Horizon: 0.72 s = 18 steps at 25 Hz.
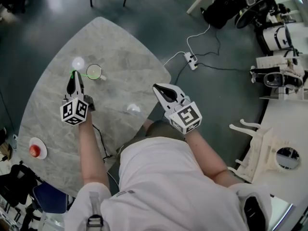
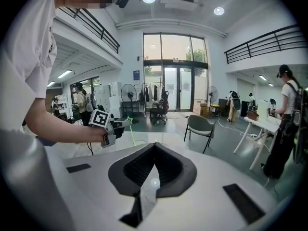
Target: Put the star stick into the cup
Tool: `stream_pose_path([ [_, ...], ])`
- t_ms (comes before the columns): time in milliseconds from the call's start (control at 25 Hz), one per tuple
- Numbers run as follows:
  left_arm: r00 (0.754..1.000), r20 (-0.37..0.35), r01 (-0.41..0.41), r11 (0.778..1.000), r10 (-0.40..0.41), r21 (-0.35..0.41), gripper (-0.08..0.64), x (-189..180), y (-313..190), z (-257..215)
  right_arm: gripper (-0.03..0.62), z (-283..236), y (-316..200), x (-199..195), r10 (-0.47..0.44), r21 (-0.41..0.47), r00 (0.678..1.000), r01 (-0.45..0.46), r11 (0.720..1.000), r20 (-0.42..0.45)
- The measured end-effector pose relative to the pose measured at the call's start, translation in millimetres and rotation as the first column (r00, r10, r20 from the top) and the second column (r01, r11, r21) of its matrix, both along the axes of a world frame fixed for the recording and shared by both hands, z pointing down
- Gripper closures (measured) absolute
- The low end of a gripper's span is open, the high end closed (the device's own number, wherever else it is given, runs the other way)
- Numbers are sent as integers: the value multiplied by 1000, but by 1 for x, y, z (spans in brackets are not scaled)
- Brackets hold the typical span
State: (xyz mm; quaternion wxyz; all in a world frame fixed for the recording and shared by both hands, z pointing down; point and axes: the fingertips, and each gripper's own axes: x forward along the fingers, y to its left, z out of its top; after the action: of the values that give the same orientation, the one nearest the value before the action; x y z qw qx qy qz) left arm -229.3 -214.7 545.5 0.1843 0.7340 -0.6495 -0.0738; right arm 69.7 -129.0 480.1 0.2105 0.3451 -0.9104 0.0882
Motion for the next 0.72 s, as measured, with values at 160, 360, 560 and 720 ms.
stream_pose_path([
  [160,999,-12,51,999,-51,-19,545,-14,10,7,583,1,3,-1,-8,0,1000,8,1000,-3],
  [360,994,-62,84,996,-87,-38,543,-21,22,18,583,1,3,-5,-14,2,1000,14,1000,1],
  [560,994,-50,95,994,-97,-46,543,-21,24,24,583,3,3,-7,-21,0,1000,21,1000,2],
  [720,994,-28,101,994,-102,-49,543,-21,28,25,583,2,6,-8,-24,1,1000,24,1000,2],
])
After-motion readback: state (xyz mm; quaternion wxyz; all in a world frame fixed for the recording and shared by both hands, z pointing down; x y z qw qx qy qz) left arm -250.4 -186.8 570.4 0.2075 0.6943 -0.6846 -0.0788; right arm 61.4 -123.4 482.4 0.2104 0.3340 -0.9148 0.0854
